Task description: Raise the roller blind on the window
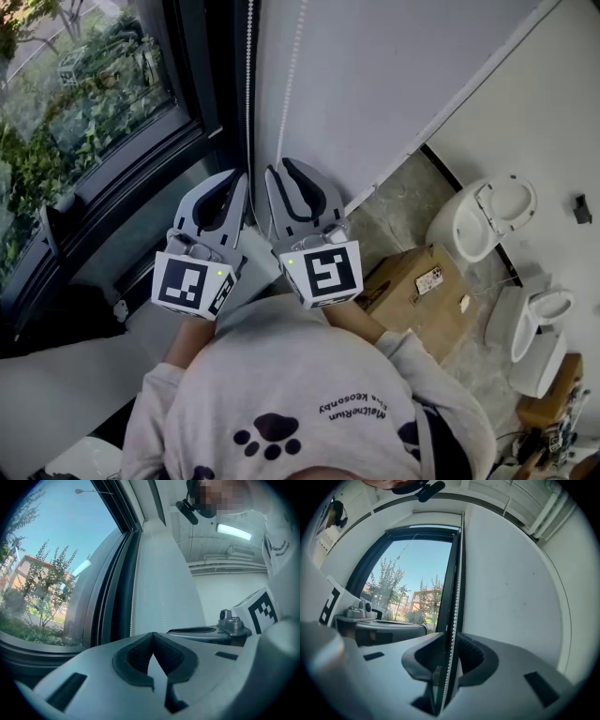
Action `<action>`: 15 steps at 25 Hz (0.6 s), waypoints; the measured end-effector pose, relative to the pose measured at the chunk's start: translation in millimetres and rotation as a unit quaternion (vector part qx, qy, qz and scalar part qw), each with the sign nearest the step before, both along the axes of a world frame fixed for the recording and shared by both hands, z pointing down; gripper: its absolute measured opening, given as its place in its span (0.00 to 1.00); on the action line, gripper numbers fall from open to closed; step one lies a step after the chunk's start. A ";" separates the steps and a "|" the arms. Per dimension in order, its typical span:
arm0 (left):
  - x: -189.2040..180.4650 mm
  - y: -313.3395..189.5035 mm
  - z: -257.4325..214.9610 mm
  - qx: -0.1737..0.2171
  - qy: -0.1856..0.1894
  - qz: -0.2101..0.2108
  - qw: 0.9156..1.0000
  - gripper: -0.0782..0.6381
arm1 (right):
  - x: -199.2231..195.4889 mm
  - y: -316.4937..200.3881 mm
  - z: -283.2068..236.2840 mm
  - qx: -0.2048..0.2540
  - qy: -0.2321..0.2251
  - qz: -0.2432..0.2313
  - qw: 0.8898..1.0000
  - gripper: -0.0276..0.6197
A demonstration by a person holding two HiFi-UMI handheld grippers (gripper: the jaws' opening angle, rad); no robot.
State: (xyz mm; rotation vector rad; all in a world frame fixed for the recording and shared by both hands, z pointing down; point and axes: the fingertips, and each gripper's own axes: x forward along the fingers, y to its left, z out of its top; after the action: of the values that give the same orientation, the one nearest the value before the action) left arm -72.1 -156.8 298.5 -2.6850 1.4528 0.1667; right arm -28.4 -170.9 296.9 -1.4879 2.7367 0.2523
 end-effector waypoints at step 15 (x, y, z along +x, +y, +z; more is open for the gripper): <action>-1.4 16.1 -1.3 0.002 0.000 -0.048 0.999 0.12 | 6.9 24.4 -5.0 0.010 -0.013 -0.015 1.000 0.06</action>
State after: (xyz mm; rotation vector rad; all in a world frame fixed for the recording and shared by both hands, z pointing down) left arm -73.5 -140.7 297.2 -2.6050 1.5759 0.1637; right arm -21.4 -146.5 291.9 -1.4325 2.7261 0.2560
